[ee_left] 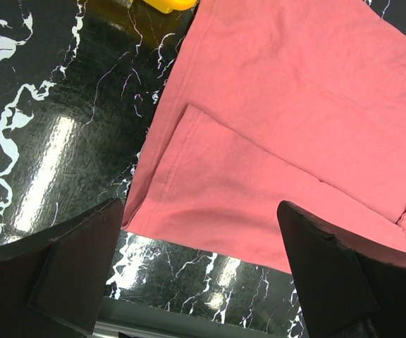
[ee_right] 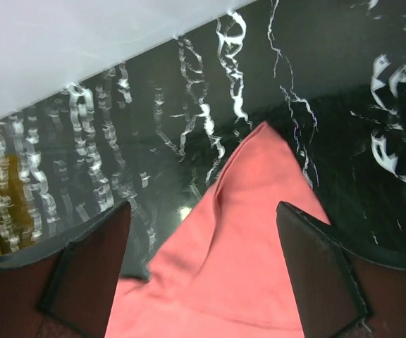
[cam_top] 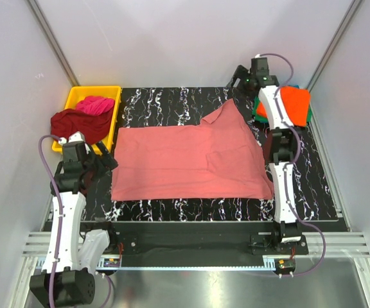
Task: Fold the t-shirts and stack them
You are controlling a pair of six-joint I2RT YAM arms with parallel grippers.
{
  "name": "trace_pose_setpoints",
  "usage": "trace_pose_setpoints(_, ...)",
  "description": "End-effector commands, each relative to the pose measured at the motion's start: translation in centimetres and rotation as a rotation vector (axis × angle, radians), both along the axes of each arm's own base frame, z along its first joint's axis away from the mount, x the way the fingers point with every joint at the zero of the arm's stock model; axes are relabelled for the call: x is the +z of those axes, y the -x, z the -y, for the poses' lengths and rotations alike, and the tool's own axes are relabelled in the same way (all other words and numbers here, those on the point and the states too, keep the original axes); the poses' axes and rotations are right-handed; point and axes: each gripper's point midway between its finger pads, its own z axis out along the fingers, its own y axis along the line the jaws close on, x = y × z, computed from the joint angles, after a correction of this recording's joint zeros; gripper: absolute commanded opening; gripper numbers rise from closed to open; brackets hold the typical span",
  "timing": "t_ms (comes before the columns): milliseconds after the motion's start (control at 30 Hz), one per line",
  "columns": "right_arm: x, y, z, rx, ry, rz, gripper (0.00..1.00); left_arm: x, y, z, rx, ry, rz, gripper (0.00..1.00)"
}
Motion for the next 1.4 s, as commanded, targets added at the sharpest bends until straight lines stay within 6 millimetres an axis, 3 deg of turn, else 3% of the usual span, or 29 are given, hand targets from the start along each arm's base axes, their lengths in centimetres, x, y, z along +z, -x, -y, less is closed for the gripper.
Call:
trace_pose_setpoints(0, -2.2, -1.1, 0.9, -0.009, 0.07, 0.002, 0.9, 1.1, -0.9, -0.4, -0.001, -0.029, 0.059, 0.96)
trace_pose_setpoints(67, -4.4, -1.9, 0.8, -0.011, 0.097, 0.005, 0.9, 1.2, -0.8, -0.4, 0.001, -0.03, 0.062, 0.96)
trace_pose_setpoints(200, -6.3, -3.0, 0.5, -0.015, 0.176, 0.042, 0.89, 1.1, -0.9, -0.4, -0.002, -0.027, 0.061, 0.96)
trace_pose_setpoints(233, -7.7, -3.0, 0.3, -0.008, 0.192, 0.033, 0.88, 1.0, -0.9, -0.3, -0.007, -0.025, 0.056, 0.96)
trace_pose_setpoints(300, -7.9, -3.4, 0.3, -0.012, 0.203, 0.045, 0.88, 0.9, -0.9, -0.3, -0.006, -0.024, 0.052, 0.96)
trace_pose_setpoints(433, -10.4, -3.3, -0.4, 0.001, 0.207, 0.023, 0.86, 0.9, -0.9, -0.3, -0.008, -0.022, 0.052, 0.96)
trace_pose_setpoints(567, -10.1, -3.4, -1.8, 0.031, 0.186, 0.04, 0.82, 0.8, -0.9, -0.2, -0.011, -0.019, 0.048, 0.95)
trace_pose_setpoints(667, -10.4, -2.9, -3.7, 0.082, 0.137, 0.034, 0.74, 0.8, -1.0, -0.2, -0.013, -0.017, 0.047, 0.95)
trace_pose_setpoints(767, -10.9, -2.4, -5.0, 0.111, 0.092, 0.013, 0.6, 0.9, -0.9, -0.1, -0.014, -0.016, 0.05, 0.95)
trace_pose_setpoints(933, -11.1, -2.2, -5.1, 0.112, 0.084, 0.004, 0.25, 0.8, -0.9, -0.1, -0.019, -0.015, 0.049, 0.95)
trace_pose_setpoints(1000, -11.0, -2.2, -5.0, 0.105, 0.083, 0.004, 0.17, 0.8, -1.0, 0.0, -0.02, -0.015, 0.047, 0.95)
trace_pose_setpoints(1033, -11.0, -2.3, -4.9, 0.101, 0.082, 0.005, 0.05, 0.8, -1.0, -0.1, -0.019, -0.015, 0.045, 0.95)
trace_pose_setpoints(1067, -11.0, -2.3, -4.9, 0.102, 0.078, 0.005, 0.0, 0.7, -1.0, -0.1, -0.02, -0.015, 0.042, 0.95)
trace_pose_setpoints(1200, -9.9, -2.6, -4.4, 0.107, 0.122, 0.037, 0.0, 0.2, -1.0, -0.1, -0.017, -0.012, 0.023, 0.95)
trace_pose_setpoints(1367, -5.8, -1.4, -0.7, 0.035, 0.214, 0.041, 0.0, -0.1, -1.6, 0.1, -0.005, 0.008, -0.002, 0.91)
